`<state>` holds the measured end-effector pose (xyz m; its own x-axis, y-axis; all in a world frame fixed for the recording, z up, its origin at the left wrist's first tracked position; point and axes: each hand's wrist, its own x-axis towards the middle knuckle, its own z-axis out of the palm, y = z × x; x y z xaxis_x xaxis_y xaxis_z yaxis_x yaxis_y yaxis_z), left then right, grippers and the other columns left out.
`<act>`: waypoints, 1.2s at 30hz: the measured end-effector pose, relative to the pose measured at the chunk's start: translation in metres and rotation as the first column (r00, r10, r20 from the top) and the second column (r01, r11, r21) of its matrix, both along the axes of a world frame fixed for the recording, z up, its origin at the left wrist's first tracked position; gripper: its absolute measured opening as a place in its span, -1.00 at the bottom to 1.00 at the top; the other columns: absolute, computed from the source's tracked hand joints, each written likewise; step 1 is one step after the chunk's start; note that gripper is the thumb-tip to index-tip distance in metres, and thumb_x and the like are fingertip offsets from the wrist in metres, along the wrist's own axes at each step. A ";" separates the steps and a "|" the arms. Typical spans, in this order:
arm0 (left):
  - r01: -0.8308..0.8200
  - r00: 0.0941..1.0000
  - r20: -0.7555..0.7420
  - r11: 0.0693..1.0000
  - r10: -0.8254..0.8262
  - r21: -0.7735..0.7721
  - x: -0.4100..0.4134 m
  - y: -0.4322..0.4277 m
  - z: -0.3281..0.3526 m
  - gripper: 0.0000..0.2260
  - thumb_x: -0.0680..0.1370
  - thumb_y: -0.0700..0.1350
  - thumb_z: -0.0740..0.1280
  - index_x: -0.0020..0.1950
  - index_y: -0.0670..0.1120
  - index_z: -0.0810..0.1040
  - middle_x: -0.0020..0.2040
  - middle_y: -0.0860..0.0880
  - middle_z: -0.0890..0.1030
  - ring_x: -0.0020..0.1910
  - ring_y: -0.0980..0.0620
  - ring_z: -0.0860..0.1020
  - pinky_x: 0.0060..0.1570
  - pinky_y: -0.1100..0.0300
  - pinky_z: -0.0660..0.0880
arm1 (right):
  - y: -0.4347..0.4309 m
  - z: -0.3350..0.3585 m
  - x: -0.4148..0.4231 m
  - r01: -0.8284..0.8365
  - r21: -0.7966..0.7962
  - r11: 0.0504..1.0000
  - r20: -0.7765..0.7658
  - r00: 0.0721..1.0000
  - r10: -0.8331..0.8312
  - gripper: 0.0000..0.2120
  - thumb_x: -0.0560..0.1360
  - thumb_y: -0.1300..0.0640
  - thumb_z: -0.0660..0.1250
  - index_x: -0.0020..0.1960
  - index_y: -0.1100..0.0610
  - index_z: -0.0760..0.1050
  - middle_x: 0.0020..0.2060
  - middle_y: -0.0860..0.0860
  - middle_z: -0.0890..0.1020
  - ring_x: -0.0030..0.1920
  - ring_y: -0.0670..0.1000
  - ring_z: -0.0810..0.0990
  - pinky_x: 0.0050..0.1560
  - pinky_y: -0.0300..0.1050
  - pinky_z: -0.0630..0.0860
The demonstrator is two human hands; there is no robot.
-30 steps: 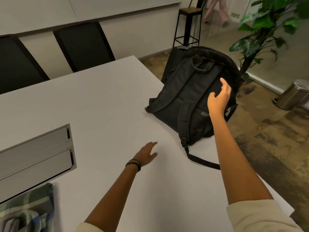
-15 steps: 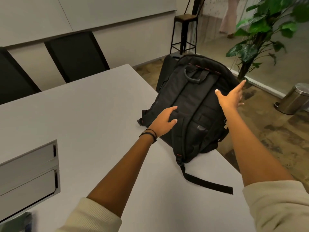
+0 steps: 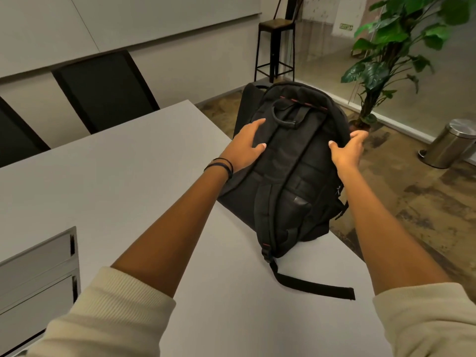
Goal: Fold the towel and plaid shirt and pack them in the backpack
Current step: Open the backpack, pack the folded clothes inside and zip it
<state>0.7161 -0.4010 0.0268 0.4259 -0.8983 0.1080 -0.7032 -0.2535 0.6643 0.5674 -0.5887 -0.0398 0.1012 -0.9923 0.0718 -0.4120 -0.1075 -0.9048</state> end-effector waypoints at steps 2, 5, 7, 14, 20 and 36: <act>-0.001 1.000 -0.003 1.000 0.001 -0.002 0.002 0.000 0.004 -0.48 0.58 -0.18 0.22 0.50 -0.10 0.11 0.48 -0.11 0.21 0.44 -0.10 0.24 0.37 0.08 0.24 | 0.003 0.000 0.001 0.026 0.021 0.999 0.075 0.997 -0.028 -0.55 0.51 0.20 0.30 0.31 0.16 0.18 0.30 0.16 0.38 0.27 0.11 0.40 0.12 -0.12 0.38; -0.017 0.999 0.030 1.000 0.018 -0.010 0.008 0.000 0.012 -0.48 0.58 -0.18 0.22 0.50 -0.11 0.10 0.48 -0.12 0.21 0.43 -0.08 0.25 0.34 0.17 0.23 | 0.010 -0.003 0.002 -0.006 0.013 1.000 0.143 0.990 0.004 -0.62 0.55 0.19 0.24 0.35 0.16 0.31 0.27 0.13 0.46 0.27 0.10 0.43 0.20 -0.11 0.39; -0.042 0.998 0.037 0.999 0.043 -0.028 0.013 0.000 0.017 -0.48 0.58 -0.18 0.22 0.50 -0.10 0.11 0.48 -0.11 0.22 0.42 -0.06 0.27 0.29 0.24 0.24 | 0.018 -0.007 0.001 0.000 -0.026 1.000 0.191 0.982 0.005 -0.75 0.56 0.23 0.20 0.22 0.23 0.44 0.15 0.14 0.52 0.15 0.09 0.50 0.07 -0.22 0.41; -0.056 0.989 0.136 0.997 0.061 -0.045 0.016 -0.007 0.031 -0.43 0.53 -0.25 0.22 0.50 -0.08 0.10 0.49 -0.12 0.16 0.45 -0.06 0.20 0.37 0.15 0.20 | 0.060 0.023 0.000 -0.200 -0.085 0.976 0.350 0.911 0.217 -0.66 0.56 0.26 0.21 0.32 0.14 0.39 0.09 -0.12 0.48 0.11 -0.16 0.46 0.10 -0.39 0.41; -0.205 0.936 0.250 0.962 0.247 -0.182 0.026 -0.008 0.051 -0.23 0.45 -0.44 0.21 0.53 -0.02 -0.07 0.52 -0.22 0.02 0.48 -0.21 0.07 0.43 -0.04 0.14 | 0.088 0.040 0.001 -0.419 -0.126 0.899 0.362 0.825 0.435 -0.69 0.55 0.30 0.22 0.25 0.07 0.42 0.04 -0.15 0.53 0.03 -0.32 0.50 0.07 -0.43 0.43; -0.031 0.771 0.627 0.977 -0.111 0.212 0.064 0.019 0.101 -0.76 0.48 -0.28 0.24 0.15 -0.19 0.42 0.17 -0.19 0.49 0.16 -0.20 0.44 -0.03 0.07 0.32 | 0.143 0.064 -0.016 -0.637 -0.079 0.767 0.412 0.680 0.607 -0.49 0.47 0.50 0.16 -0.11 -0.13 0.51 -0.27 -0.29 0.63 -0.15 -0.40 0.56 -0.08 -0.48 0.44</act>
